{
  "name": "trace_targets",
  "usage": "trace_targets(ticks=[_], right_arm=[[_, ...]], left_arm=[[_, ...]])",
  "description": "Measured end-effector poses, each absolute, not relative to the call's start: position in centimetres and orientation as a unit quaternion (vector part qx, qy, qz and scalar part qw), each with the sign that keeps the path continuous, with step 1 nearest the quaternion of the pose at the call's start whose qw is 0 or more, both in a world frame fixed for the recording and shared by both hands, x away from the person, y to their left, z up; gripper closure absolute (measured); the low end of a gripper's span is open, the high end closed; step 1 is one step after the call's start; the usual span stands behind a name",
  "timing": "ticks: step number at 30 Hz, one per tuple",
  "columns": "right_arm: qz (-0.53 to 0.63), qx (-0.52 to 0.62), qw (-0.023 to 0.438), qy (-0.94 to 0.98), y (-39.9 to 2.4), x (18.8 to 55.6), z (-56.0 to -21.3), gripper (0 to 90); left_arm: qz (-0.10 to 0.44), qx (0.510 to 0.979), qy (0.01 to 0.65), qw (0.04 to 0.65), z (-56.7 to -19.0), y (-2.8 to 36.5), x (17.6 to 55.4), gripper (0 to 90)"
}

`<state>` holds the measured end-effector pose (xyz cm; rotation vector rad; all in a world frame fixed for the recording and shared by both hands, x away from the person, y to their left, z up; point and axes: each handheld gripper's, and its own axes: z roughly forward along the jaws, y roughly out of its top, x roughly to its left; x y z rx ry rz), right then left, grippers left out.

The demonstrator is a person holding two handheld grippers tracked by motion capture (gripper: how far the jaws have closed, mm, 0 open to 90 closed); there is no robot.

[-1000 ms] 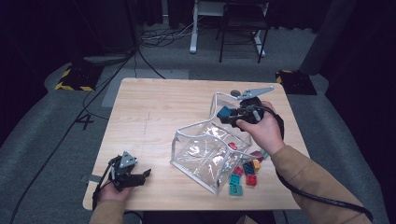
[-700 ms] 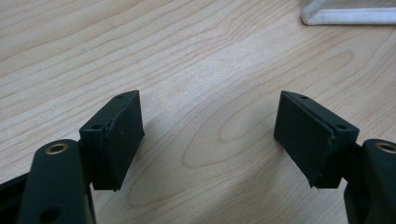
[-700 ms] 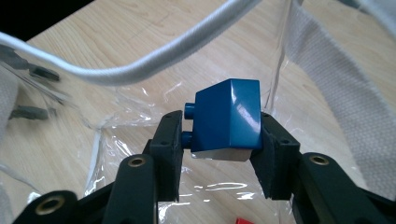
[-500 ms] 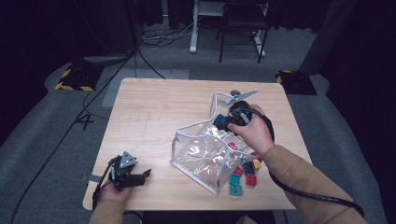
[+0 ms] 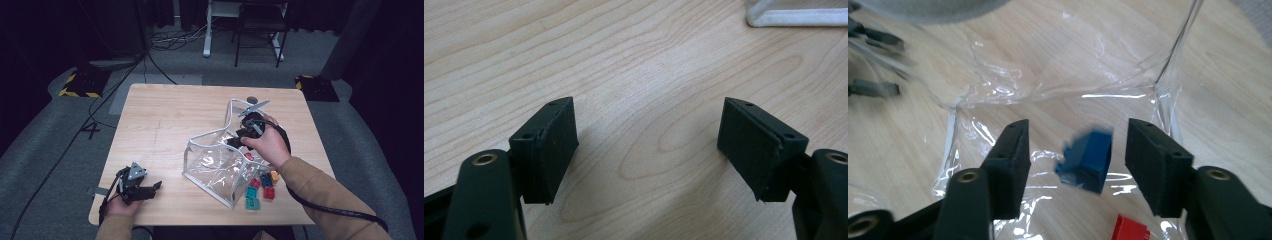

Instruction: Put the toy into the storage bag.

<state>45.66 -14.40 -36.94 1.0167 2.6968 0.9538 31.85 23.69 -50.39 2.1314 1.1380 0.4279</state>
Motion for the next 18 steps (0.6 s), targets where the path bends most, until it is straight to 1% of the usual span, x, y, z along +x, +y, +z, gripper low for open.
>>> trace_targets(ticks=[2, 5, 18], right_arm=[[0.320, 0.334, 0.063, 0.885, -14.5, 45.6, -36.8, 40.7], [0.334, 0.337, 0.067, 0.878, -14.9, 45.4, -36.3, 39.6], [0.390, 0.323, 0.097, 0.857, -17.7, 43.6, -32.2, 40.9]], left_arm=[[0.166, 0.818, 0.436, 0.337, -50.4, 23.7, 31.9, 24.3], [0.166, 0.818, 0.436, 0.337, -50.4, 23.7, 31.9, 24.3], [0.166, 0.818, 0.436, 0.337, -50.4, 23.7, 31.9, 24.3]])
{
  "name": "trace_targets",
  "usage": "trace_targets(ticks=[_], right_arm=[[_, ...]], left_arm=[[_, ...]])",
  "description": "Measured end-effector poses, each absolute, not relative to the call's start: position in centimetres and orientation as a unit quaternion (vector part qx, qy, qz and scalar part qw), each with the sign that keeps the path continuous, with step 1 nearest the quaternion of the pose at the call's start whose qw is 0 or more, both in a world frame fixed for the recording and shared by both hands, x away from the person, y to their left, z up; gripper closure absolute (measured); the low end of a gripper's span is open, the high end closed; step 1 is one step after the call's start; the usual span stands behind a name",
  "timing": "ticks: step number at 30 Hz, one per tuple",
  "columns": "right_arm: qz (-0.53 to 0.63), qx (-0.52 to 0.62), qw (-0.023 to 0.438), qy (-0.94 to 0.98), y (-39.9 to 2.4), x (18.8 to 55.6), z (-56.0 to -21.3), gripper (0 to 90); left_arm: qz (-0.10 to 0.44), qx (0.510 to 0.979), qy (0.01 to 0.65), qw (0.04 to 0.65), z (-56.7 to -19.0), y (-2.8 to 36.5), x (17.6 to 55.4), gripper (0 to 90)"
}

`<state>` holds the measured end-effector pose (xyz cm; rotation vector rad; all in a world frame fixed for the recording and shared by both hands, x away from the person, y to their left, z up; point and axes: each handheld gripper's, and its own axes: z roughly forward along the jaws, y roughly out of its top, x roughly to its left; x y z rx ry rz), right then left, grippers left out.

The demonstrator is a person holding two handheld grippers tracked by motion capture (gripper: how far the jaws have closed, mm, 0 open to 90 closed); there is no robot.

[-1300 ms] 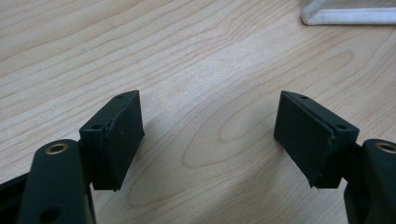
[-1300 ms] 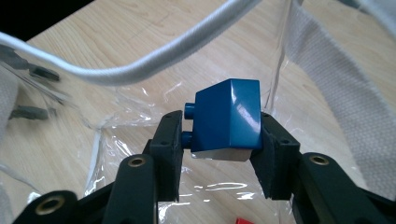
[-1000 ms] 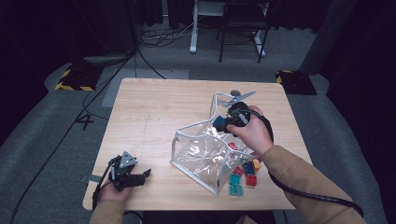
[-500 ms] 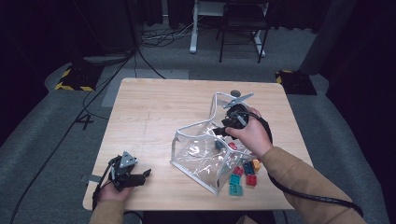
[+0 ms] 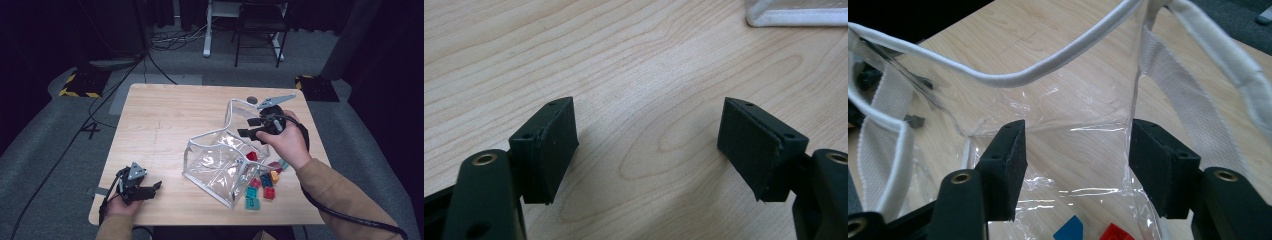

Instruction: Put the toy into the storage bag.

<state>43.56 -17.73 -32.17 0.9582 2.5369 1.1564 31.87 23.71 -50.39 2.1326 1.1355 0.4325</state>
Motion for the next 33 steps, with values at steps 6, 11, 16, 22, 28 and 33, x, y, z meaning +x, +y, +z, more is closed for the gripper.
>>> trace_targets(ticks=[6, 11, 16, 22, 28, 33], right_arm=[[0.404, 0.322, 0.109, 0.850, -19.6, 42.6, -30.9, 40.9], [0.412, 0.330, 0.122, 0.840, -21.7, 42.0, -30.1, 40.5], [0.419, 0.343, 0.133, 0.830, -23.9, 41.6, -29.6, 40.5], [0.422, 0.359, 0.142, 0.820, -25.9, 41.3, -29.5, 40.5], [0.422, 0.383, 0.153, 0.807, -28.5, 41.0, -29.7, 40.6], [0.422, 0.403, 0.162, 0.796, -30.5, 40.9, -30.0, 40.4]], left_arm=[[0.166, 0.818, 0.436, 0.337, -50.4, 23.7, 31.9, 24.3], [0.166, 0.818, 0.436, 0.337, -50.4, 23.7, 31.9, 24.3], [0.166, 0.818, 0.436, 0.337, -50.4, 23.7, 31.9, 24.3], [0.166, 0.818, 0.436, 0.337, -50.4, 23.7, 31.9, 24.3], [0.166, 0.818, 0.436, 0.337, -50.4, 23.7, 31.9, 24.3], [0.166, 0.818, 0.435, 0.337, -50.4, 23.7, 31.9, 24.3]])
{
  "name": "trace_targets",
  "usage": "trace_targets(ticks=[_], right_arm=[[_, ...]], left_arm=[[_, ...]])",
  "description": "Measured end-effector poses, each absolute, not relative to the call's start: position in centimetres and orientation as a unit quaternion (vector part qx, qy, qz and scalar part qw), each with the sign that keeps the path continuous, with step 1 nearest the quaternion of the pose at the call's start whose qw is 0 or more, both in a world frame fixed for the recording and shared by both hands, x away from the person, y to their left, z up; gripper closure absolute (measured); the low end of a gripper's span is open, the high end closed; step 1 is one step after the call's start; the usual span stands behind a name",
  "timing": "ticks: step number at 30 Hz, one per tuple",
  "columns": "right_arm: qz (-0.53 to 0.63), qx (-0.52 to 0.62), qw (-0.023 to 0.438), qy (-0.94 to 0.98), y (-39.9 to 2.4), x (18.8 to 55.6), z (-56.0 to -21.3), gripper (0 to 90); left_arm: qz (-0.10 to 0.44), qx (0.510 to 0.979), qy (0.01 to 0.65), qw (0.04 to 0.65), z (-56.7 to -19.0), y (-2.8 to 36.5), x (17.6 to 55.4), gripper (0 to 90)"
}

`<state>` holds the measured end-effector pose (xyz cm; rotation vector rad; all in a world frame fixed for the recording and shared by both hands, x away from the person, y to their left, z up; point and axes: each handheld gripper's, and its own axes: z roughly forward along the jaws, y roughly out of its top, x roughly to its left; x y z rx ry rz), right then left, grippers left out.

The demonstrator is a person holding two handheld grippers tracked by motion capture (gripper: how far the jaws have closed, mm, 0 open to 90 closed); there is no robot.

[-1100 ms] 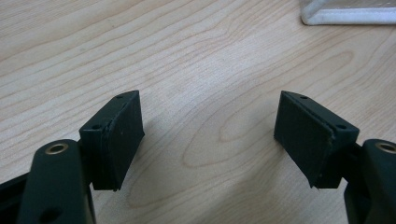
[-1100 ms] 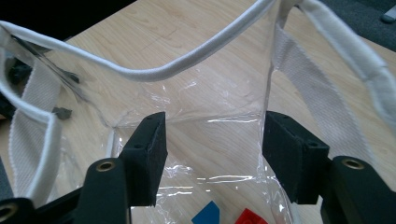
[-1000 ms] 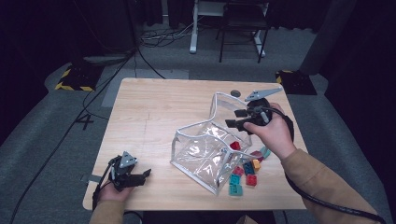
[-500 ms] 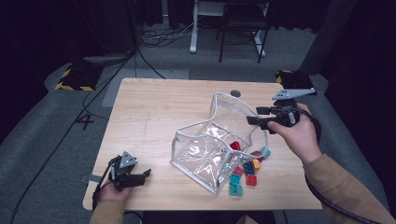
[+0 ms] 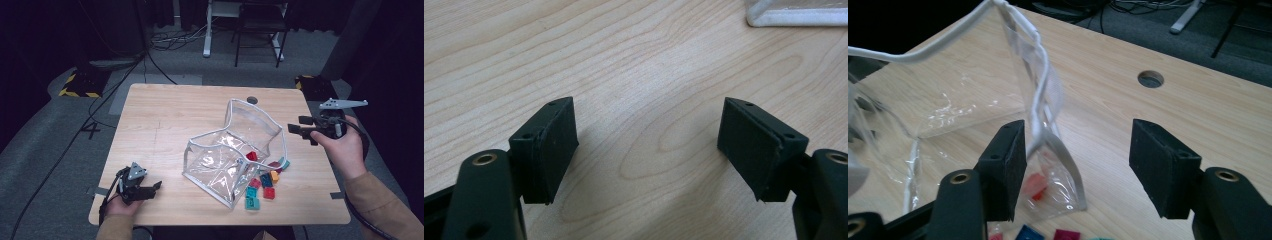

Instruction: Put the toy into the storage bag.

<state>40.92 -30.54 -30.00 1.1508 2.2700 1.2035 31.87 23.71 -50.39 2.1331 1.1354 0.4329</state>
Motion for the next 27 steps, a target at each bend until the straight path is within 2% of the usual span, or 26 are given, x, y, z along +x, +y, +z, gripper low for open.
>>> trace_targets(ticks=[11, 27], right_arm=[[0.405, 0.426, 0.174, 0.790, -33.3, 41.1, -32.4, 38.3], [0.370, 0.430, 0.161, 0.808, -33.5, 41.5, -40.6, 36.9]], left_arm=[[0.166, 0.818, 0.436, 0.337, -50.4, 23.7, 31.9, 24.2], [0.166, 0.818, 0.436, 0.336, -50.4, 23.7, 31.9, 24.2]])
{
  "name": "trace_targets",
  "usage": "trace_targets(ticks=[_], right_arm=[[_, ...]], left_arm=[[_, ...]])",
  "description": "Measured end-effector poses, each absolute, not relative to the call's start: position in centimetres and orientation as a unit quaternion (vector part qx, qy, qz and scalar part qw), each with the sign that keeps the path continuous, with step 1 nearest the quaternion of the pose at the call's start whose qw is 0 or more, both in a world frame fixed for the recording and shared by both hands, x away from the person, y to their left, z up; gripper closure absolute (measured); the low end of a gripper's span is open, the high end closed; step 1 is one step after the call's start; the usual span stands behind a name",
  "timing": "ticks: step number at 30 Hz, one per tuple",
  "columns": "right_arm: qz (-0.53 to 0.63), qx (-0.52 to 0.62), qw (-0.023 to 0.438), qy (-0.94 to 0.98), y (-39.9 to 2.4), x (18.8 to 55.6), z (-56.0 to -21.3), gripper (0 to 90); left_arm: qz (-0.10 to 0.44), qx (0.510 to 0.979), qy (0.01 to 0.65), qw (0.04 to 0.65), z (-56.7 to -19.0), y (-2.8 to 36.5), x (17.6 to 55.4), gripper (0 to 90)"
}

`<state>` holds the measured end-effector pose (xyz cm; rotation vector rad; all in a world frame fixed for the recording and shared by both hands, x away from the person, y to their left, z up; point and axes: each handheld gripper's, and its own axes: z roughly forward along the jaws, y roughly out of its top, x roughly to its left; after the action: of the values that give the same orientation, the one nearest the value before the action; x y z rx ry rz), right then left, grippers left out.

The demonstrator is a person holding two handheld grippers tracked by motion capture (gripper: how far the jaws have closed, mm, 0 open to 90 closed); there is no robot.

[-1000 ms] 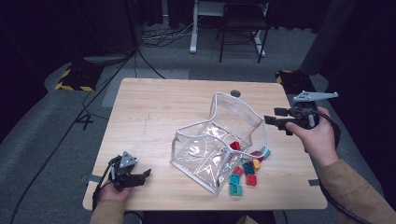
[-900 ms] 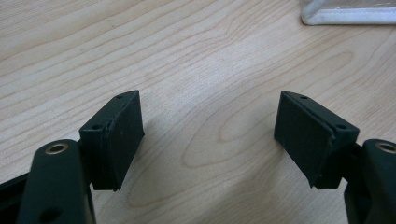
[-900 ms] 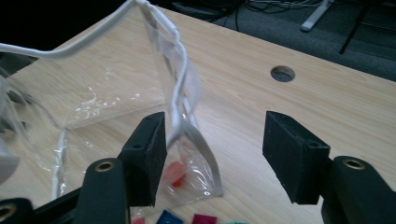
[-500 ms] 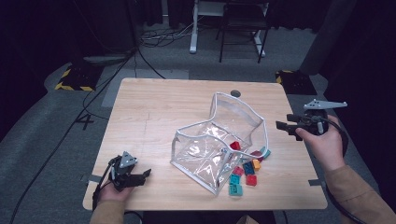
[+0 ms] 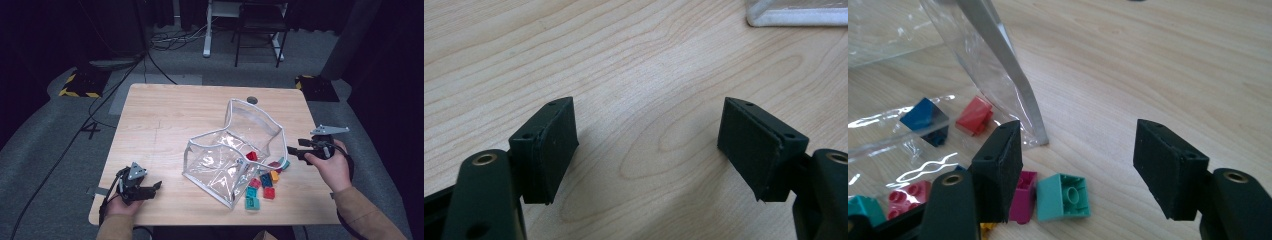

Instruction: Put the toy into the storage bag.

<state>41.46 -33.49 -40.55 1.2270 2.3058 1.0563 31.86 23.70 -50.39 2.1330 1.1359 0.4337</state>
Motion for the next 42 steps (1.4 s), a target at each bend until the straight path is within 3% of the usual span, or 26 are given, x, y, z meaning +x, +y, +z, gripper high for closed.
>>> trace_targets(ticks=[19, 36, 42], right_arm=[[0.334, 0.435, 0.143, 0.824, -33.1, 41.9, -47.2, 37.6], [0.318, 0.441, 0.157, 0.825, -33.9, 42.6, -48.4, 38.5], [0.306, 0.433, 0.160, 0.832, -33.6, 42.4, -48.8, 46.3]], left_arm=[[0.167, 0.818, 0.436, 0.337, -50.4, 23.7, 31.9, 24.1], [0.167, 0.818, 0.436, 0.336, -50.4, 23.7, 31.9, 24.1], [0.167, 0.818, 0.436, 0.336, -50.4, 23.7, 31.9, 24.1]])
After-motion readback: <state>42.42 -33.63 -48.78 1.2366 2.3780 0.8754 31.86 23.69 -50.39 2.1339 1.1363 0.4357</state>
